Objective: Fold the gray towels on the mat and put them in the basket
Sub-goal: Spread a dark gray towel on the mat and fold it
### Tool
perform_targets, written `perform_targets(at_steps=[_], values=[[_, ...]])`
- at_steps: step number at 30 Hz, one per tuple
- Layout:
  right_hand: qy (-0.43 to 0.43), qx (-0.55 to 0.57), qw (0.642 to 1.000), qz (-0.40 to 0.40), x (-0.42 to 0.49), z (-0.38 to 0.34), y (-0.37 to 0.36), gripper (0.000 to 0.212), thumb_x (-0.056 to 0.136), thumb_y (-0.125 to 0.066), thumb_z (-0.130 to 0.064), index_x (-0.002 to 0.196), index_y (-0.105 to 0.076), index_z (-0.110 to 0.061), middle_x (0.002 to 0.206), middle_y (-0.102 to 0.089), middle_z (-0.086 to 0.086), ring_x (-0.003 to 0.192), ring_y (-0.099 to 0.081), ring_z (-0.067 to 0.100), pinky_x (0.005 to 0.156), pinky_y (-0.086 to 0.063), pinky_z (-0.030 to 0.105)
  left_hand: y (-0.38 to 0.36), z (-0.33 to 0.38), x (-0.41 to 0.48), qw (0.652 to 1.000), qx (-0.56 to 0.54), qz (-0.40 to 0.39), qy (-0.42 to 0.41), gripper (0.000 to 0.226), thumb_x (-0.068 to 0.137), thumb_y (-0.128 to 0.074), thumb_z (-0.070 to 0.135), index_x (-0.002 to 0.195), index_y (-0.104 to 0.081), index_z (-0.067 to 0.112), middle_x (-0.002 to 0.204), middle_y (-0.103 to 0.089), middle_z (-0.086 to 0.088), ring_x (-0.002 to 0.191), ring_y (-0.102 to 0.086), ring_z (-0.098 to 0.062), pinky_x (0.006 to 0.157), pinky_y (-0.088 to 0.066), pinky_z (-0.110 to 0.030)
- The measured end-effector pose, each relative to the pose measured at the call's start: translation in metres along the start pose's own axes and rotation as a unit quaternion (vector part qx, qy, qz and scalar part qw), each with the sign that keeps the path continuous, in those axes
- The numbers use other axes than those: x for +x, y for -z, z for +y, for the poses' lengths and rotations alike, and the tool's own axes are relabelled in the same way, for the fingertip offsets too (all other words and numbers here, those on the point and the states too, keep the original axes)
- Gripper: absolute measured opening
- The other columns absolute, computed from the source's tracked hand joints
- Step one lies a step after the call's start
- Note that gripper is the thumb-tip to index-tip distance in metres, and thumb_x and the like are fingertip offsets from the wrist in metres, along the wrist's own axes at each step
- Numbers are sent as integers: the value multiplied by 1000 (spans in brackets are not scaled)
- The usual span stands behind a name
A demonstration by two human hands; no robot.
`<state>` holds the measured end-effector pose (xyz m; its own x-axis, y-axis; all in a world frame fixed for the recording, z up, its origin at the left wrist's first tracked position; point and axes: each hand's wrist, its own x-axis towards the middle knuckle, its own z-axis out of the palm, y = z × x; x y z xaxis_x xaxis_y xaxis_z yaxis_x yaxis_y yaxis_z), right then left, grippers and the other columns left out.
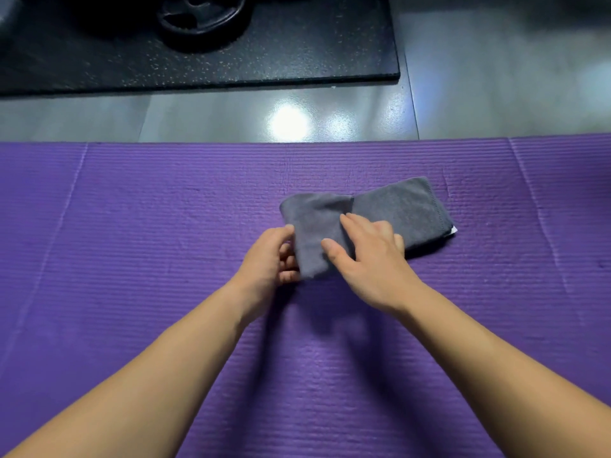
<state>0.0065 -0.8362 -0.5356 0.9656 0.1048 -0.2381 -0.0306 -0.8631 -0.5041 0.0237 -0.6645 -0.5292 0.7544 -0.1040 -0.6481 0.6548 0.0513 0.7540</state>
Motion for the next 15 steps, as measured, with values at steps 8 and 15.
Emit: perform_targets(at_steps=[8, 15], values=[[14, 336, 941, -44, -8, 12, 16, 61, 76, -58, -69, 130, -54, -41, 119, -68, -23, 116, -60, 0, 98, -46, 27, -11, 6, -28, 996, -14, -61, -61, 14, 106, -43, 5, 113, -52, 11, 93, -72, -11, 81, -73, -21, 82, -57, -33], [-3, 529, 834, -159, -12, 44, 21, 57, 79, -75, -37, 129, -62, -13, 121, -70, 8, 113, -64, 20, 98, -49, 40, -26, 7, -29, 943, 257, 41, -208, 36, 82, -82, 9, 100, -51, 17, 95, -64, -5, 81, -65, -8, 74, -53, -24]])
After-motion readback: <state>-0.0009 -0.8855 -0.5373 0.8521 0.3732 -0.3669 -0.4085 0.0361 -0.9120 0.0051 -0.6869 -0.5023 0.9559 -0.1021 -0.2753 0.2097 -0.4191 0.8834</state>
